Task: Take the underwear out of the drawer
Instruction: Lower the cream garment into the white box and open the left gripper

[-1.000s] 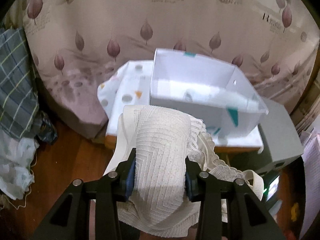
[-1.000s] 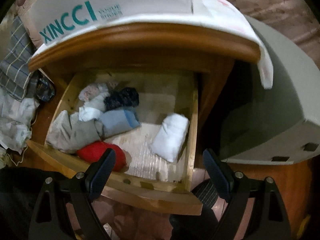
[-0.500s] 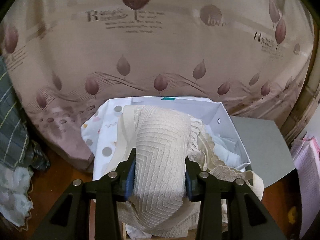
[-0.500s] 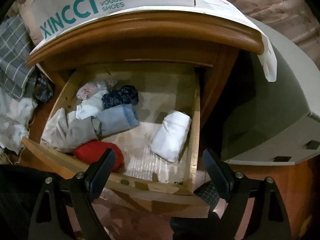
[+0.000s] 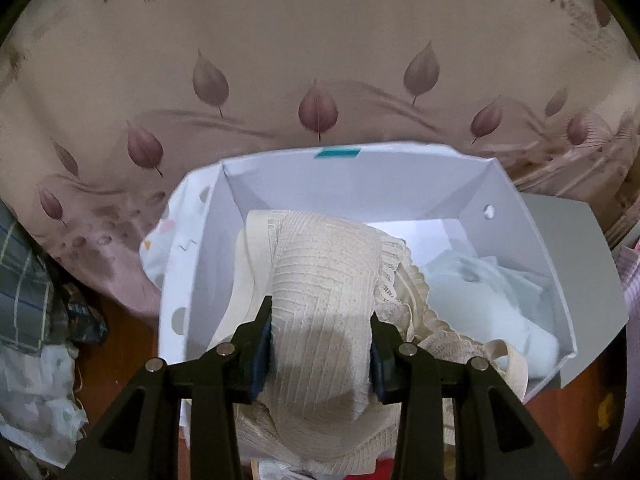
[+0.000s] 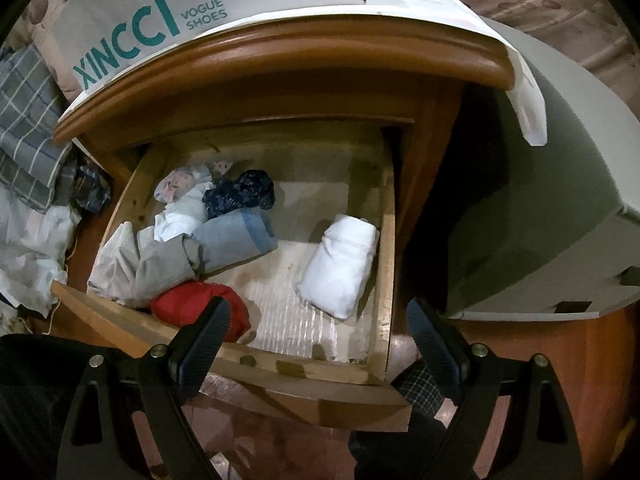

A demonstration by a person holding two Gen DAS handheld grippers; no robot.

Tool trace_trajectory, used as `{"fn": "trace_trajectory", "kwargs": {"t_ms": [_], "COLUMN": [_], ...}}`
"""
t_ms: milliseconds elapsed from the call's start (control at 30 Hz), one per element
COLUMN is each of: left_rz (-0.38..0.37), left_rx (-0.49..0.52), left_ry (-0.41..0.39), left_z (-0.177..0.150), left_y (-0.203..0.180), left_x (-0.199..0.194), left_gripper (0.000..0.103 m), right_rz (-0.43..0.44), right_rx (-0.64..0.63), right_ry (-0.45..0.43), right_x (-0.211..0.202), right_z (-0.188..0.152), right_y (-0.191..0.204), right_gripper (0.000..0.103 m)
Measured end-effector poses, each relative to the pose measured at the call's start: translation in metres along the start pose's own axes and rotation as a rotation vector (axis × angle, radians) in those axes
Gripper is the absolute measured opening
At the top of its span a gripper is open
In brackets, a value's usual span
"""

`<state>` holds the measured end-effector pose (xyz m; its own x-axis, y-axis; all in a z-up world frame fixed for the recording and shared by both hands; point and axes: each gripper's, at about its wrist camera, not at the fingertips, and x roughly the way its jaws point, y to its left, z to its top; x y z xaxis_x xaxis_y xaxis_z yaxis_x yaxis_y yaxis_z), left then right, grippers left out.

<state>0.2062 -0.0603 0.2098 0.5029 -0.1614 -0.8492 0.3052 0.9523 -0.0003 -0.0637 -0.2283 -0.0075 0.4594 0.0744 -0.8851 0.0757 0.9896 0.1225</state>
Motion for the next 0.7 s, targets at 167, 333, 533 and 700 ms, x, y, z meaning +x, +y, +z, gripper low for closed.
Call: {"fn": "trace_trajectory", "kwargs": {"t_ms": [167, 333, 533, 700], "left_rz": [0.045, 0.052, 0.017, -0.003], "left_rx": [-0.002, -0.029, -0.03, -0.029], "left_ry": [0.055, 0.086, 0.081, -0.018], "left_z": [0.002, -0.002, -0.011, -0.015], "left_y": [0.0, 0.005, 0.007, 0.01], "left_x": [0.031, 0.047, 0.044, 0.009], "left_gripper": [0.046, 0.059, 0.066, 0.069], "right_rz": [0.004, 0.01, 0.009, 0.015], "right_rx": [-0.002, 0.008, 0.005, 0.006], "right_ry": [0.007, 0.014, 0.018, 0.024], "right_x": [0.002, 0.004, 0.005, 0.006], "right_z": [-0.001, -0.001, -0.002, -0.004], "right_y": [0.001, 0.0, 0.001, 0.002], "right_gripper": [0.088, 0.088, 0.088, 0.088]}}
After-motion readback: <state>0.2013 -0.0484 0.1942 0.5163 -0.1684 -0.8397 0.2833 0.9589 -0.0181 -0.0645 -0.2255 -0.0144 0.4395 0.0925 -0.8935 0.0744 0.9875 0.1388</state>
